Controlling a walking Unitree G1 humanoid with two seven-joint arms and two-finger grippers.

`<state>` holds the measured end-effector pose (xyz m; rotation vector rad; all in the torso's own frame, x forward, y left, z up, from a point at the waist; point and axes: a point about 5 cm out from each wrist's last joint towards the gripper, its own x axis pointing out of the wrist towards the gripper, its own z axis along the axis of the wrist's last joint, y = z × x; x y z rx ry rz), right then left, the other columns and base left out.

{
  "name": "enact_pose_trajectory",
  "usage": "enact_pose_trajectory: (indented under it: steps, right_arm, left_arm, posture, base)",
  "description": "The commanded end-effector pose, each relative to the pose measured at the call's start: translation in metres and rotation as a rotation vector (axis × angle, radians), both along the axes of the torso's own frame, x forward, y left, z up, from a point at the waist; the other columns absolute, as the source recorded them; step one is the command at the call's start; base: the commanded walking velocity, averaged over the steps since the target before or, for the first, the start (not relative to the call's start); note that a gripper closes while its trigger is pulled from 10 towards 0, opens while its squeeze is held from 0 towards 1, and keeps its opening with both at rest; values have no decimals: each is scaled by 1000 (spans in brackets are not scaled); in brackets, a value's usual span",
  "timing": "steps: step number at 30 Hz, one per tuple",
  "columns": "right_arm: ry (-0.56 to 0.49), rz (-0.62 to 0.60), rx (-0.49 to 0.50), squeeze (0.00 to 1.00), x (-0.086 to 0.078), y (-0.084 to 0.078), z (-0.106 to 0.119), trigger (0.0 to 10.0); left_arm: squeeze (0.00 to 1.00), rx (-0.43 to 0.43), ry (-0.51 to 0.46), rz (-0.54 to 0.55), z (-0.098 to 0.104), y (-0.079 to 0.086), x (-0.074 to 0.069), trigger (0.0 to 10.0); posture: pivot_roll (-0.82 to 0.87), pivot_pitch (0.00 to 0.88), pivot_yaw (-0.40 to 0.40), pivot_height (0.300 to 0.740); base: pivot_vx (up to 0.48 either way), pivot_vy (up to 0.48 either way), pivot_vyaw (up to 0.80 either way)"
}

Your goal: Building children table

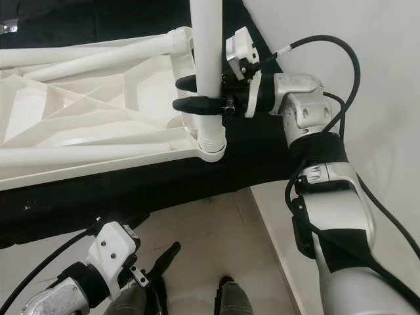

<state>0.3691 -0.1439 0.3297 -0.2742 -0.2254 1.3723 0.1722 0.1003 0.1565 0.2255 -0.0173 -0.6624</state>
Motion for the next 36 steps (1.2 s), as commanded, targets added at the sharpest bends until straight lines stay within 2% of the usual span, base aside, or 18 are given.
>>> enact_pose_trajectory:
  steps: [1,8,11,15,20,24,27,30,36]
  right_arm:
    - [24,-48,35,0,4,-1,-7,10000]
    - [32,-38,97,0,-1,-6,-13,10000]
    - [14,-9,149,0,-8,-10,-15,10000]
    - [10,9,163,0,-12,-11,-16,10000]
    - [-4,44,137,0,-21,-9,-22,10000]
    - [-31,49,54,0,-25,-3,-25,10000]
    - [-40,44,30,0,-24,-1,-25,10000]
    - [-55,4,1,0,-22,-1,-23,10000]
    - [-62,-132,-26,0,-9,-9,-20,10000]
  left_arm:
    - [0,4,23,-7,-2,-1,-4,10000]
    - [0,2,21,-6,-2,-2,-3,10000]
    - [0,3,18,-7,-1,-2,-2,10000]
    - [0,4,18,-8,-1,-2,-1,10000]
    - [0,5,18,-9,-2,-2,1,10000]
    - [0,7,18,-10,-2,-2,2,10000]
    - [0,7,17,-10,-2,-2,3,10000]
    - [0,7,18,-10,-3,-2,3,10000]
    - [0,7,17,-11,-4,-3,2,10000]
  posture:
    - [27,353,8,740]
    - [29,347,13,740]
    - [26,342,16,740]
    - [25,341,18,740]
    - [24,337,20,740]
    - [23,334,22,740]
    - [20,332,21,740]
    - [18,328,18,740]
    - [20,325,15,740]
  base:
    - [0,0,0]
    - [0,0,0]
    - [0,0,0]
    - [0,0,0]
    - [0,0,0]
    - [0,0,0]
    - [0,0,0]
    - [0,0,0]
    - [0,0,0]
